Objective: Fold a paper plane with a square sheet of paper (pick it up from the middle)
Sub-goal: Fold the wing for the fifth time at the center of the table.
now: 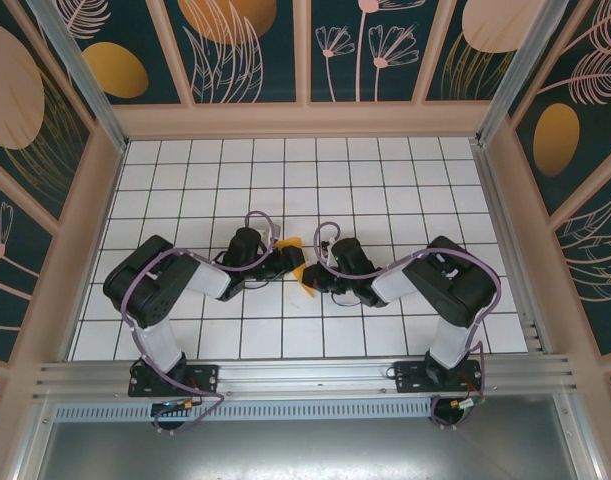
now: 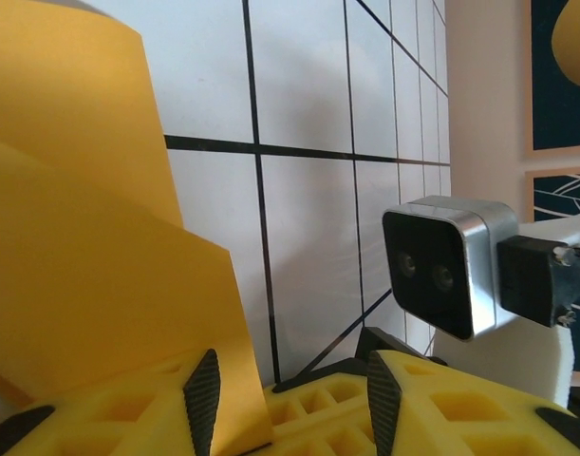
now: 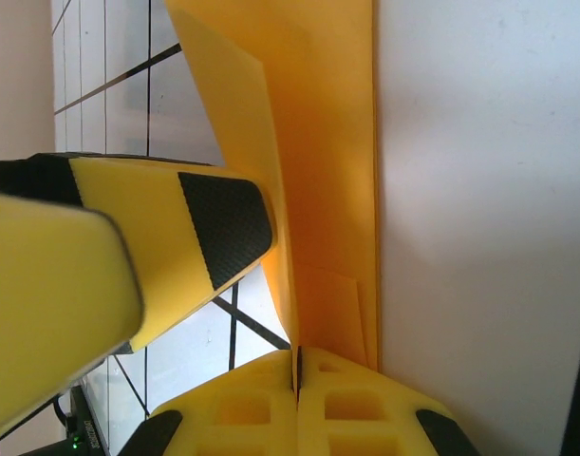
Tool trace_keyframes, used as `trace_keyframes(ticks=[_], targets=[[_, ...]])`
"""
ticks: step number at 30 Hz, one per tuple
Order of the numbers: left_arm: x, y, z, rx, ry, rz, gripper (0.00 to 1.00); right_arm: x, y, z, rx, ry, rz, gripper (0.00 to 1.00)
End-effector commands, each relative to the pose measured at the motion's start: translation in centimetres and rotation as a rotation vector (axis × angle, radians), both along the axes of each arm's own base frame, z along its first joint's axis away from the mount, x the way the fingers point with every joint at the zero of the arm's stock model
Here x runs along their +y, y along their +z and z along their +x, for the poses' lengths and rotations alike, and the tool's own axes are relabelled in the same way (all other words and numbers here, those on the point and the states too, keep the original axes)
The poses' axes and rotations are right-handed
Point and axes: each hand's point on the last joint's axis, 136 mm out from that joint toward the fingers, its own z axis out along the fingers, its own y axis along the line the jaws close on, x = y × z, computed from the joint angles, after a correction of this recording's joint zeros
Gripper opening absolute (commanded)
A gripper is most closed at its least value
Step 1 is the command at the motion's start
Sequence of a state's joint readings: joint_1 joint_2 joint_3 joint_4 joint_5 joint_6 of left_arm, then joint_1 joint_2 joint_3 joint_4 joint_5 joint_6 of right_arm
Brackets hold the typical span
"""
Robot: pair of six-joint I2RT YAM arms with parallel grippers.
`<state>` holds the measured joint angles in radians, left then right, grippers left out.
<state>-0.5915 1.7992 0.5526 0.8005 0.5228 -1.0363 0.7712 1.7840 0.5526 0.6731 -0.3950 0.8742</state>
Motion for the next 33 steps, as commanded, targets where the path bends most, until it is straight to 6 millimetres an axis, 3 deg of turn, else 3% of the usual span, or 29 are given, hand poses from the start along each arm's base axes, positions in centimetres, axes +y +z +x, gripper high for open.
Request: trace_keyframes(ticks=[1,5,11,17,22,28,33], targets=[[0.5,-2.0,0.3,0.026,0.023,0.079,0.47,-1.6,-4.2,-1.5,0.102,-0.007,-0.144,0.02],[1.0,-3.8,0.0,0.077,0.027,0.129,0.45,-1.3,-3.4,-1.2,0.089,-0.003,-0.134,0.09],[1.5,-4.7,-0.7,0.1,0.03,0.154,0.44,-1.3,-0.7,-0.5,0.036,-0.018,-0.118,0.18],[1.4,-4.5,-0.7,0.093,0.023,0.148,0.44,-1.7,1.1,-0.4,0.008,-0.038,-0.113,0.19],[1.4,-4.4,-0.8,0.09,0.02,0.147,0.44,-0.9,2.2,-0.8,-0.001,0.006,-0.061,0.16],[1.5,-4.5,-0.8,0.094,0.023,0.15,0.44,-1.2,0.3,-2.0,0.041,0.048,-0.092,0.07],[1.5,-4.6,-0.8,0.098,0.025,0.155,0.44,-1.3,-1.5,-3.4,0.08,0.092,-0.121,0.06]])
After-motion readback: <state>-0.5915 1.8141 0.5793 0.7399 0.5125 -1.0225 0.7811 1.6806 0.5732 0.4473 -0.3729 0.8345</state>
